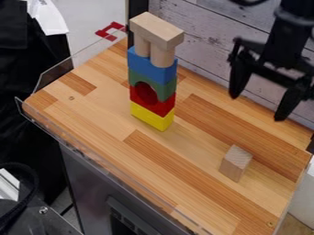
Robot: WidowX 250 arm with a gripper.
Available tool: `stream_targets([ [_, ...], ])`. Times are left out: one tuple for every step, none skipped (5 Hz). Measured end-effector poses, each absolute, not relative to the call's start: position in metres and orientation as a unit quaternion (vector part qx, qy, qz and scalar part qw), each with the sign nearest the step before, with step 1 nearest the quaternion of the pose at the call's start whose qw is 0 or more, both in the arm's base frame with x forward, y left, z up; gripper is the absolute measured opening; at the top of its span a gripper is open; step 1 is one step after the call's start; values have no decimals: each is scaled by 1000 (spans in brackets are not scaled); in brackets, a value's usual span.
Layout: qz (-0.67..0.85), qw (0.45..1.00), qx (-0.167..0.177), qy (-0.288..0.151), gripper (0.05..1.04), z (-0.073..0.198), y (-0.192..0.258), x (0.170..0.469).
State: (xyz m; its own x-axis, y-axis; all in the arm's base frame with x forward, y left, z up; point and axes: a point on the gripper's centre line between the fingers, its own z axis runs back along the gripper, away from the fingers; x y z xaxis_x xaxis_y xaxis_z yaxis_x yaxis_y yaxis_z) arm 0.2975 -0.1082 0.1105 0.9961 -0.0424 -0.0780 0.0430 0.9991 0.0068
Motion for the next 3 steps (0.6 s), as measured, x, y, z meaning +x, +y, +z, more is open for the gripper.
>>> stream_targets([
  [-18,999,4,39,1000,120,-103,301],
  [0,1000,10,27,1000,136,-90,299],
  [28,999,9,13,1000,149,-76,294],
])
